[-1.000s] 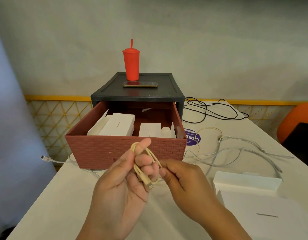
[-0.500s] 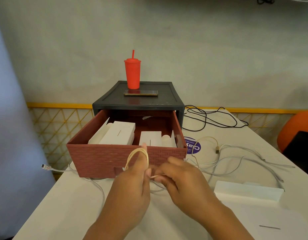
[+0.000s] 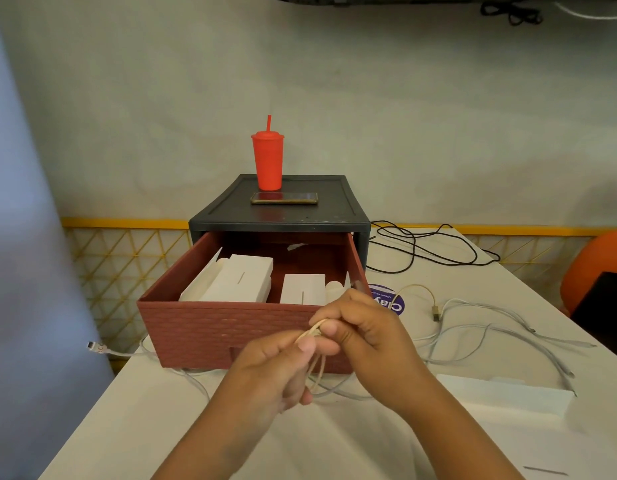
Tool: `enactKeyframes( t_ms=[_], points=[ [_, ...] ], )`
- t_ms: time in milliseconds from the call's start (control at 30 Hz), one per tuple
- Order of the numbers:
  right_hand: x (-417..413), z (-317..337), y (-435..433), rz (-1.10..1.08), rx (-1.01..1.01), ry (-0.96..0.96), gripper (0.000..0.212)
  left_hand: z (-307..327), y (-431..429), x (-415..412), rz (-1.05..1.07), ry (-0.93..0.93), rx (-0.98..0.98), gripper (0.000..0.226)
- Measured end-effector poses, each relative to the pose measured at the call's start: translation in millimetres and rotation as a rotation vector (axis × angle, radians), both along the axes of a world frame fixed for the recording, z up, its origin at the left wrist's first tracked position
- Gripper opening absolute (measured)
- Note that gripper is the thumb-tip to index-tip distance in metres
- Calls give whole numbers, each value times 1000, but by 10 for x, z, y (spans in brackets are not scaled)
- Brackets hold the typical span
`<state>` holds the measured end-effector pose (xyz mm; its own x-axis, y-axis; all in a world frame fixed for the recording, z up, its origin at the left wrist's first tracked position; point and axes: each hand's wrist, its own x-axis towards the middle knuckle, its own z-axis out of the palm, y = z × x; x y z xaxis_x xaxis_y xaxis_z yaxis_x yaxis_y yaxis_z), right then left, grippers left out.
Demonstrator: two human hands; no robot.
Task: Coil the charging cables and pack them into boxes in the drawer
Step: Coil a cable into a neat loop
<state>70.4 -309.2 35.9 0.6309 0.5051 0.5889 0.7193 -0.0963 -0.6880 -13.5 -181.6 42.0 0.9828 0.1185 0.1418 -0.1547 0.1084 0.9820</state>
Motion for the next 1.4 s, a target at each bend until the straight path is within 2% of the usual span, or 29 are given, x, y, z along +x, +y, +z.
enactKeyframes(
  t_ms=[67, 200, 300, 367, 500, 633, 733, 833, 967, 1067, 1167, 1233, 1333, 1400],
  points=[
    [-3, -5, 9, 24, 37, 20, 18, 22, -1, -12, -70, -23, -209, 26],
    [-5, 2, 19, 11, 50, 50, 27, 35, -9, 8, -223, -84, -577, 56],
    [9, 0, 25, -13, 54, 52, 23, 30, 2, 37, -287, -142, -721, 56],
    [8, -15, 32, -25, 54, 32, 27, 87, -30, 42, -292, -212, -776, 56],
    [-17, -43, 44, -67, 23, -28, 24, 186, -111, 73, -54, -242, -726, 48],
    [-48, -11, 39, -89, -33, -108, 21, 232, -153, 64, -4, -264, -594, 50],
    [-97, 8, 66, -25, -66, -103, 14, 260, -172, 43, 7, -266, -616, 48],
    [-110, -1, 74, -4, -106, -91, 22, 252, -178, 42, 28, -264, -602, 49],
    [-91, -5, 79, -13, -197, -115, 17, 269, -171, 48, 44, -283, -605, 45],
    [-86, -40, 101, -14, -258, -163, 23, 267, -180, 100, 57, -328, -591, 44],
    [-88, -47, 95, -32, -271, -174, 19, 238, -150, 158, 144, -334, -421, 35],
    [-100, -35, 92, -47, -282, -170, 21, 204, -121, 188, 233, -348, -138, 29],
    [-87, -10, 103, -82, -310, -182, 35, 160, -106, 231, 313, -374, 284, 37],
    [-72, 3, 104, -109, -303, -194, 36, 137, -90, 278, 365, -378, 569, 46]
  ],
)
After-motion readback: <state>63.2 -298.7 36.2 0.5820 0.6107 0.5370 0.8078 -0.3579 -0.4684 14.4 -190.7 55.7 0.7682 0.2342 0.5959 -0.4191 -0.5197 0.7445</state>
